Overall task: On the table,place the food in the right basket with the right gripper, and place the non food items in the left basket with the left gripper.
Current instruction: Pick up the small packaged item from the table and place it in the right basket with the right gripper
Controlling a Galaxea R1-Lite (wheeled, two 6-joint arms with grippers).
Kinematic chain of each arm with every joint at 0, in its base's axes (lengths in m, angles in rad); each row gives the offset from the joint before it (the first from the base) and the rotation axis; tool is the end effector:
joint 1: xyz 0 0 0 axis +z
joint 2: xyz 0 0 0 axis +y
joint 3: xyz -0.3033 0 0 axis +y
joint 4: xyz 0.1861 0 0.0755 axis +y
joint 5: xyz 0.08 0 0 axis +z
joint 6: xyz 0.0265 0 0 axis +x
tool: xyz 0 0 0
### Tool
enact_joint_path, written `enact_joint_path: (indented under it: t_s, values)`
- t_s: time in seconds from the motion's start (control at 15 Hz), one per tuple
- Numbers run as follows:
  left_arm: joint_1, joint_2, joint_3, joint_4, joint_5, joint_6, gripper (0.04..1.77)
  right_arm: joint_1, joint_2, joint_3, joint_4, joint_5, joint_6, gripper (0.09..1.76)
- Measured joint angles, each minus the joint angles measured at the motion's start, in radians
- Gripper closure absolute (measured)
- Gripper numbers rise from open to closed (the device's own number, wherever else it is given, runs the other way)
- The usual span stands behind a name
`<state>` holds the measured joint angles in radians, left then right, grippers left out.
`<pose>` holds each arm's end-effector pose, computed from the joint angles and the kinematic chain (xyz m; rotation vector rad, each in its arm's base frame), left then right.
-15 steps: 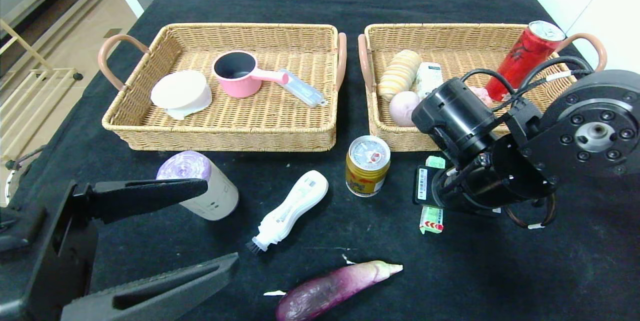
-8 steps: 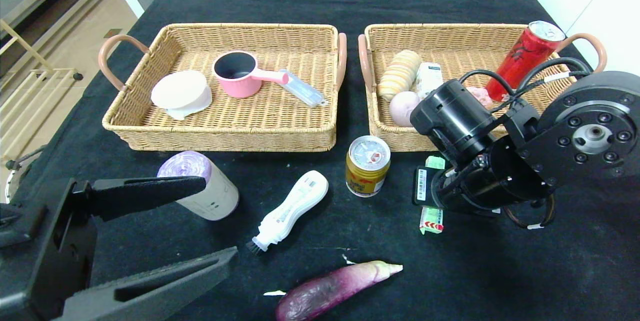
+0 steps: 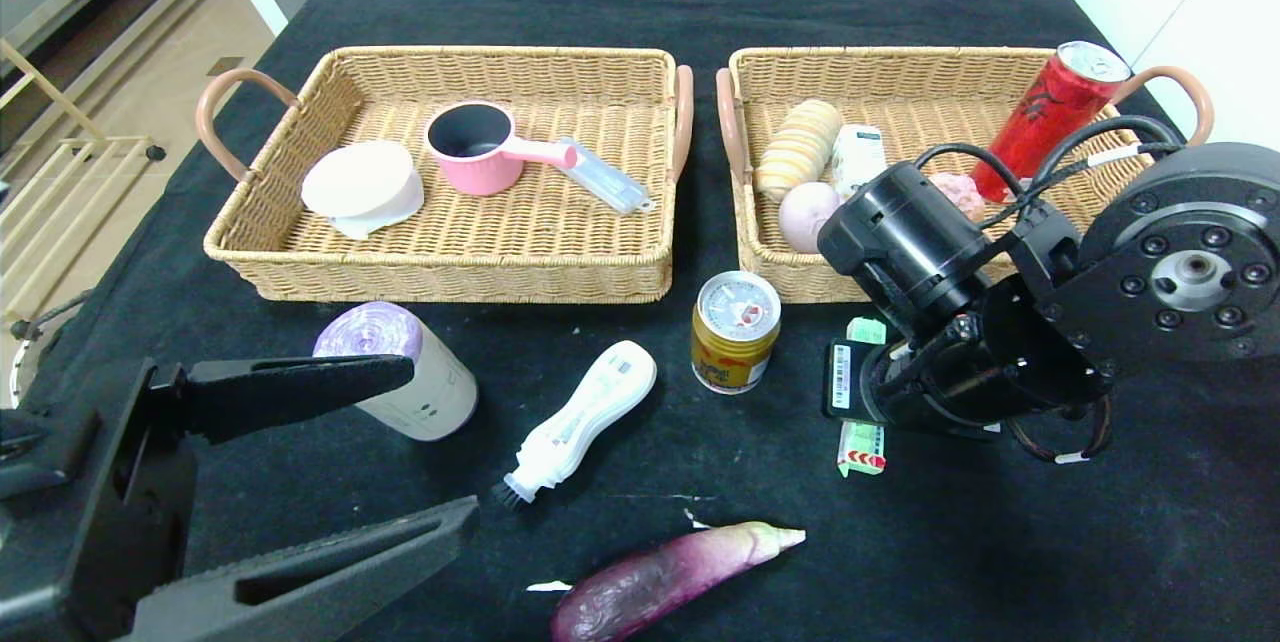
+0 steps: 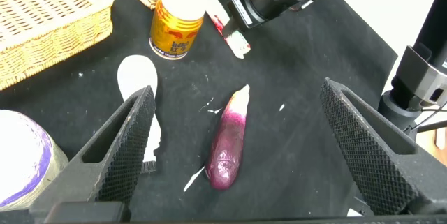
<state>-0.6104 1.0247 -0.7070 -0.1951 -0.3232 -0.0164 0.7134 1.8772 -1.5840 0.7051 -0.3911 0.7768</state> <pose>0.1158 -0.0913 0.2599 0.0030 0.1335 -0.9313 0.2698 0.2201 0.2198 0.1984 0.8918 -0.0496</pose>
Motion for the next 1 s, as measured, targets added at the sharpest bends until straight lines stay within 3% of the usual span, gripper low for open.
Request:
enact_joint_path:
  t_s: [0.33,0.67,1.0]
  values:
    - [0.0,0.003,0.003,-0.001,0.0,0.006,0.09,0.03,-0.064,-0.031,0.089,-0.003,-0.025,1.49]
    - [0.0,0.002,0.004,-0.003,0.0,0.008,0.09,0.062,-0.138,-0.081,0.13,-0.05,-0.164,1.49]
    - [0.001,-0.003,0.001,-0.004,0.001,0.008,0.09,0.039,-0.156,-0.178,0.127,-0.058,-0.267,1.49]
